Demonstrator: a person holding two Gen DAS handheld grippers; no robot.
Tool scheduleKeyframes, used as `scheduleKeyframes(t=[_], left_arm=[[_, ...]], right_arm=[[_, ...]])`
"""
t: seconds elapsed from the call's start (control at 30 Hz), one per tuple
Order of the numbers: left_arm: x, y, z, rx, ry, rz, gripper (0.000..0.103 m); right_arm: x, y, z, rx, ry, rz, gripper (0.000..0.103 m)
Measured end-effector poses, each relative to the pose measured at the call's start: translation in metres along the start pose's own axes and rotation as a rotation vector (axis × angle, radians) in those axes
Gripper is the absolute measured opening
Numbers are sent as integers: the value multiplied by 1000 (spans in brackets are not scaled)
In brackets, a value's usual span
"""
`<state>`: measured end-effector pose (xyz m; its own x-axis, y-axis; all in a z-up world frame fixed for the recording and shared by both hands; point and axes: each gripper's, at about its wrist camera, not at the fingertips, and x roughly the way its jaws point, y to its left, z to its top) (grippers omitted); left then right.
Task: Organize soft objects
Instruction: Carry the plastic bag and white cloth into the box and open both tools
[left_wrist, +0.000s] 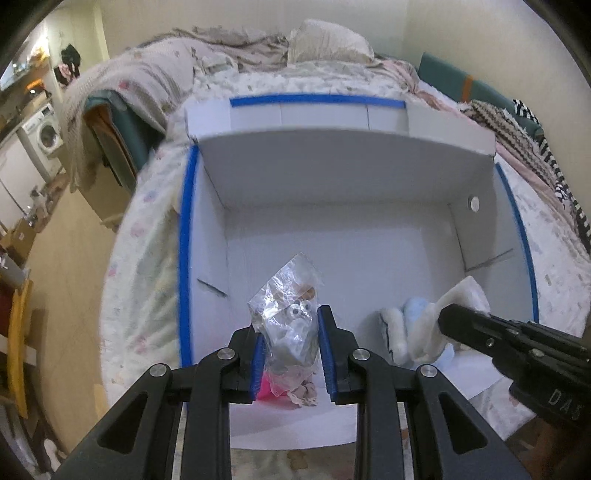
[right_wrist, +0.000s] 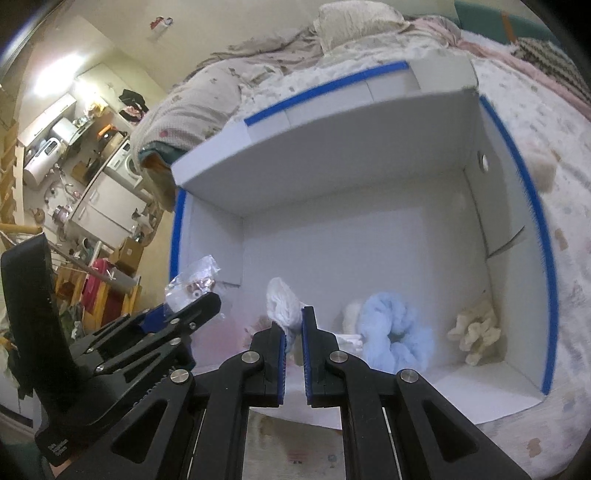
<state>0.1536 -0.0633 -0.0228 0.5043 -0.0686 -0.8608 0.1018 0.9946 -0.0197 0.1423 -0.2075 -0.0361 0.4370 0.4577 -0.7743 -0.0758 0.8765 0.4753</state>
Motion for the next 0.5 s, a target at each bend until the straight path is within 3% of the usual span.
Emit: scheduleKeyframes(t=[0.27,0.5], left_arm=[[22,-6,-15,24,41,7,23],[33,-7,-15,22,46,13,24]], right_arm=[[25,-9,-12,19,68,-4,9],[38,-12,-4,21,81,-30,9]])
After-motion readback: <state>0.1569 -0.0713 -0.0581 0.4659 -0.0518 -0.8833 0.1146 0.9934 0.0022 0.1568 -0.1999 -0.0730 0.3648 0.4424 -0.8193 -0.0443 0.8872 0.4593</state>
